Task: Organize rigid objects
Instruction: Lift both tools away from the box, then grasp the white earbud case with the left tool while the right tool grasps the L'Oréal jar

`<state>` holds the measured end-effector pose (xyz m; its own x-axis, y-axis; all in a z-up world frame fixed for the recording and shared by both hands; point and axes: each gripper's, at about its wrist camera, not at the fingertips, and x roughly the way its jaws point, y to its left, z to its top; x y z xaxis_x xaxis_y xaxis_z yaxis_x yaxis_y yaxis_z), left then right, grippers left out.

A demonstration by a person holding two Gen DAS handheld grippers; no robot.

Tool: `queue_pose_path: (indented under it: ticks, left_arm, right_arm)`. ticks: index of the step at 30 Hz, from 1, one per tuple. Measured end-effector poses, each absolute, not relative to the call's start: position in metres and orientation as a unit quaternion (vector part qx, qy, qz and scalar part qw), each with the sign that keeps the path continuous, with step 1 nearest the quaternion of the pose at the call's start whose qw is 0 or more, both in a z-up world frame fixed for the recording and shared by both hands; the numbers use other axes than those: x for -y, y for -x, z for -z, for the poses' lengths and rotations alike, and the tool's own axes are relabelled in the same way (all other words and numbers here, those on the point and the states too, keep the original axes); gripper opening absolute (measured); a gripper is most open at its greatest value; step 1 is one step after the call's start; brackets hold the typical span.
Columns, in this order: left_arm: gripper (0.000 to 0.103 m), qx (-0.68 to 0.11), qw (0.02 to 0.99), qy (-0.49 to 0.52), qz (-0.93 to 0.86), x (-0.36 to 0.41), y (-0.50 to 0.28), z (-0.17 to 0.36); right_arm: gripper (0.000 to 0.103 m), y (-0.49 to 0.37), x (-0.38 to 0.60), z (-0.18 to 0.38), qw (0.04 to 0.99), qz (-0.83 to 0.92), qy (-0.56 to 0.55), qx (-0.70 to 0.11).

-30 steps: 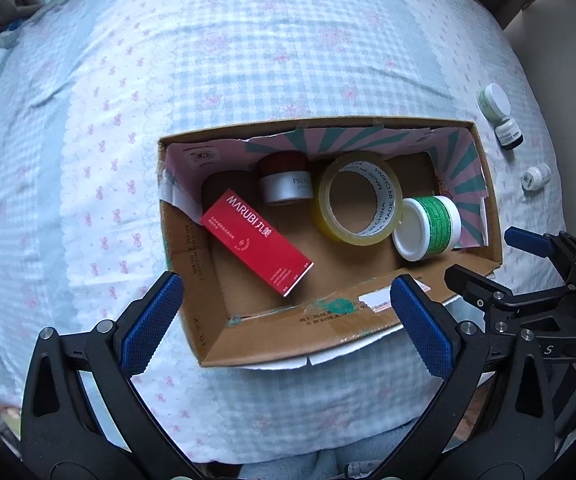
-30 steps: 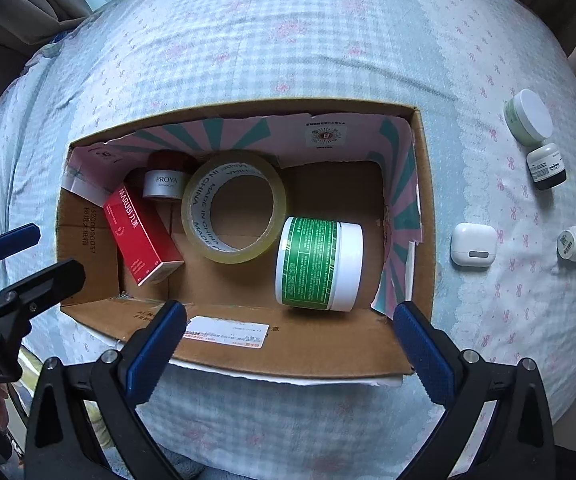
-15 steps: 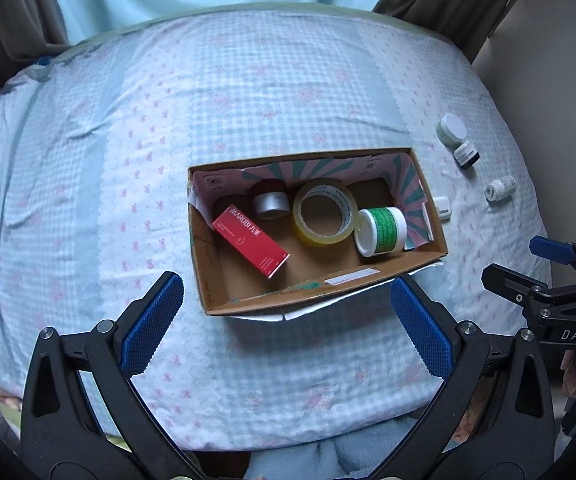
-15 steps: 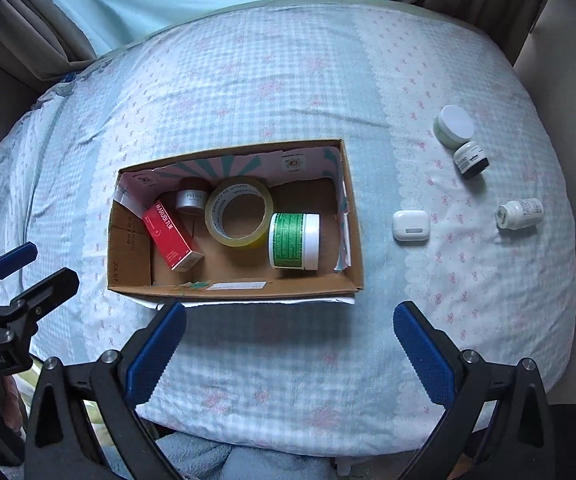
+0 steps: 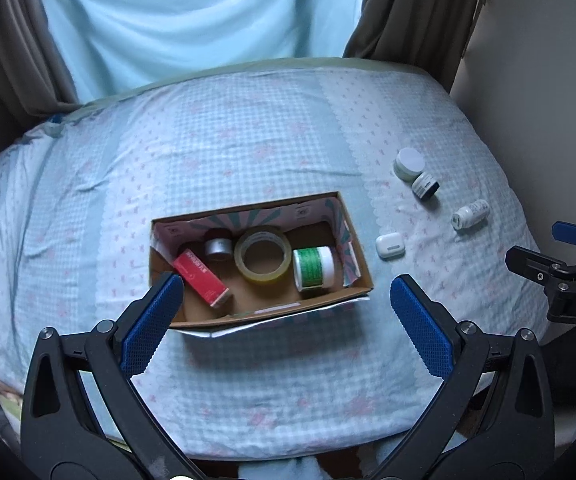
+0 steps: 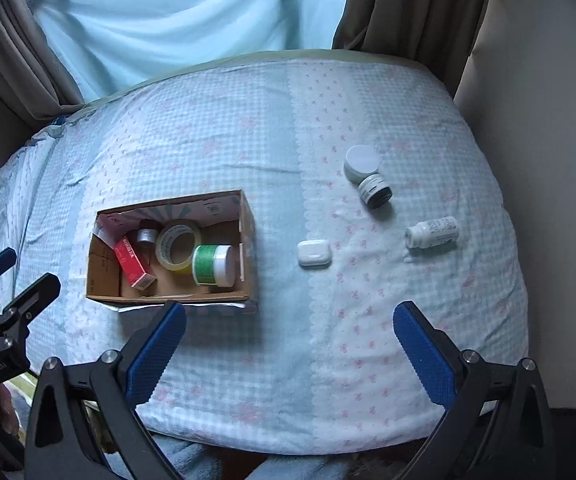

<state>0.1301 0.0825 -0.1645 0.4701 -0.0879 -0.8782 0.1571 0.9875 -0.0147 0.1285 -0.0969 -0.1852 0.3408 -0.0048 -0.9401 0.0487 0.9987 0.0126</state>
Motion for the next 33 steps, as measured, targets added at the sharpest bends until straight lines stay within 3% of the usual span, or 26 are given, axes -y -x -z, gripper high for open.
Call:
queue_pose_path:
  ticks: [15, 23, 33]
  left_arm:
    - [0.103, -0.522, 0.852, 0.041, -0.003, 0.080, -0.113, 0.217]
    - [0.103, -0.545, 0.837, 0.041, 0.028, 0.139, -0.138, 0.319]
    - [0.098, -0.564, 0.825, 0.037, -0.001, 0.139, -0.202, 0.447]
  right_arm:
    - [0.103, -0.171, 0.237, 0.201, 0.820, -0.098, 0.071, -0.559]
    - [0.103, -0.223, 0.267, 0.261, 0.819, -0.108, 0.071, -0.559]
    - [0.103, -0.278, 0.281, 0.365, 0.808, -0.114, 0.079, -0.573]
